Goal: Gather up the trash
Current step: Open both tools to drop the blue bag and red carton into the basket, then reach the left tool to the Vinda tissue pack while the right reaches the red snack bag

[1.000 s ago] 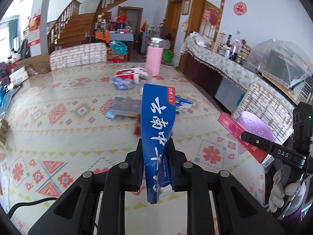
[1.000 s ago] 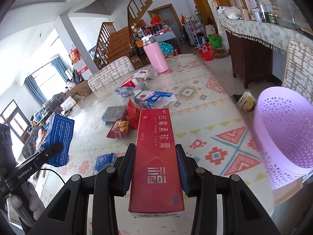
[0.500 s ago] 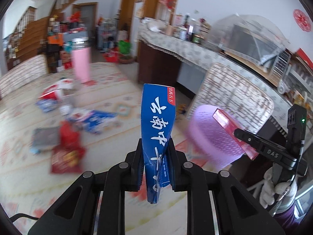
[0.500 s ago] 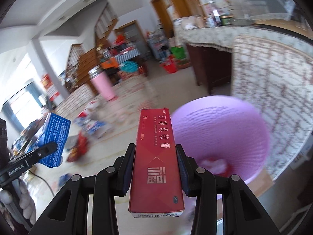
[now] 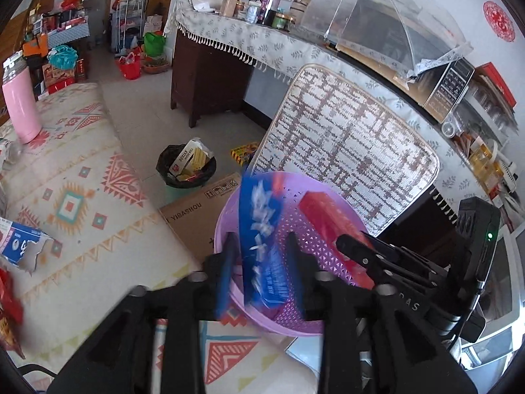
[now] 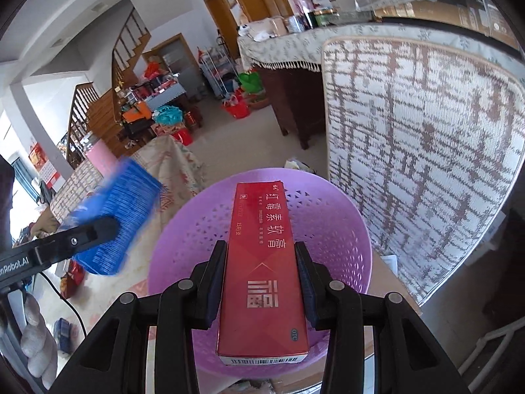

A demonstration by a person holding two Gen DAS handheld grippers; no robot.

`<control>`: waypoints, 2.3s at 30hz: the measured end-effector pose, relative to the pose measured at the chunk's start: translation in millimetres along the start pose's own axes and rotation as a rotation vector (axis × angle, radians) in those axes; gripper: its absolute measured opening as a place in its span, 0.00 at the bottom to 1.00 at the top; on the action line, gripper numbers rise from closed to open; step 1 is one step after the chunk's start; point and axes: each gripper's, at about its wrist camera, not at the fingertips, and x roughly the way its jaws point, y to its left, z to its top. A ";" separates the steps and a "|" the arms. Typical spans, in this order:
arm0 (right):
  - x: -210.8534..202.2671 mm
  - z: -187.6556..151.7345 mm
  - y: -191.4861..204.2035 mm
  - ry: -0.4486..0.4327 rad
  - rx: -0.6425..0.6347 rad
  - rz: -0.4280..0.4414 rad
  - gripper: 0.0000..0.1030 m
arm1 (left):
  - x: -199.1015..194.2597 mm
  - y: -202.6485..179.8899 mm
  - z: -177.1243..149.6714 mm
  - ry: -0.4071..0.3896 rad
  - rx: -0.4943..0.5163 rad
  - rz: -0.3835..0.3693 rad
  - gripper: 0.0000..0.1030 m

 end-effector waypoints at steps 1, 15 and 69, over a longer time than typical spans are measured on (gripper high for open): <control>3.2 0.6 -3.1 0.004 0.015 -0.003 0.43 | -2.4 0.1 -1.7 -0.010 -0.002 0.002 0.52; -7.6 -7.6 25.6 -0.005 -0.003 0.070 0.59 | -101.1 43.7 -62.5 -0.115 -0.068 0.063 0.65; 2.1 -120.5 246.7 0.225 -0.322 0.343 0.71 | -219.7 207.8 -206.5 0.019 0.082 0.158 0.85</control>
